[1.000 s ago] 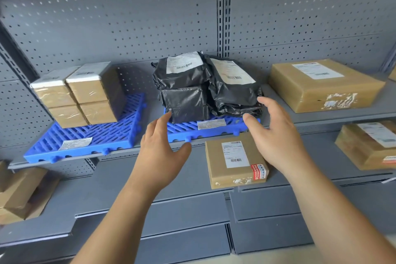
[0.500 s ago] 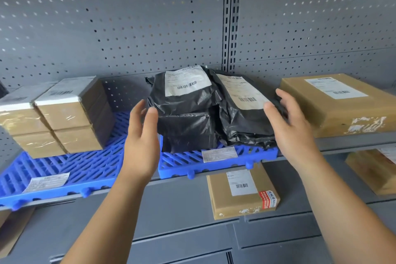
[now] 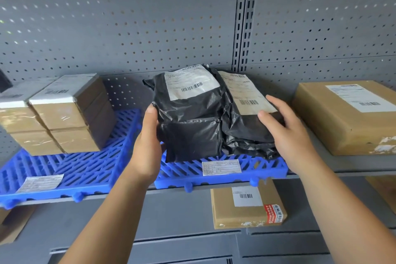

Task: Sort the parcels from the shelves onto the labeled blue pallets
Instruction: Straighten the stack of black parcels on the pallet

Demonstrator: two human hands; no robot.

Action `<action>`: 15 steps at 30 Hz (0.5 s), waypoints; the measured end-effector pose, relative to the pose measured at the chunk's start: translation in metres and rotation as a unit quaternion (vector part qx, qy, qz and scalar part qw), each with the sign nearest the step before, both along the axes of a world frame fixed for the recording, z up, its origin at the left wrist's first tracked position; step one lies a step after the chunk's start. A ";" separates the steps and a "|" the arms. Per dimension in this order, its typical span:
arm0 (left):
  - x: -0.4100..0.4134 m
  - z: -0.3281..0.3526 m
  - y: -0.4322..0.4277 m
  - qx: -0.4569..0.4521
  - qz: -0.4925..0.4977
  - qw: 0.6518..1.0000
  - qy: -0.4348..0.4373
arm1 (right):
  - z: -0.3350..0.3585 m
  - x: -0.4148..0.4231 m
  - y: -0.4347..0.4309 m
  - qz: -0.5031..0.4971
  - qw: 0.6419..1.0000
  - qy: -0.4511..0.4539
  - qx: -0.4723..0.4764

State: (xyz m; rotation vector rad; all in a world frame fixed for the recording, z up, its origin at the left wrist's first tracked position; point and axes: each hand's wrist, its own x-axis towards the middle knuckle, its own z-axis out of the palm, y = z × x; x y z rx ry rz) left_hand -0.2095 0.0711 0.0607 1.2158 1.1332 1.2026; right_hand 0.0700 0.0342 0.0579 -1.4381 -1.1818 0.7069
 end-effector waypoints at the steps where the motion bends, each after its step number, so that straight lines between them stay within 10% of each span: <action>1: 0.001 -0.001 0.002 -0.002 0.003 1.000 -0.004 | 0.000 -0.001 0.002 0.008 1.000 0.003 0.000; 15: -0.001 -0.008 0.016 -0.001 -0.034 0.999 -0.038 | 0.001 0.000 0.006 0.045 0.999 -0.014 -0.006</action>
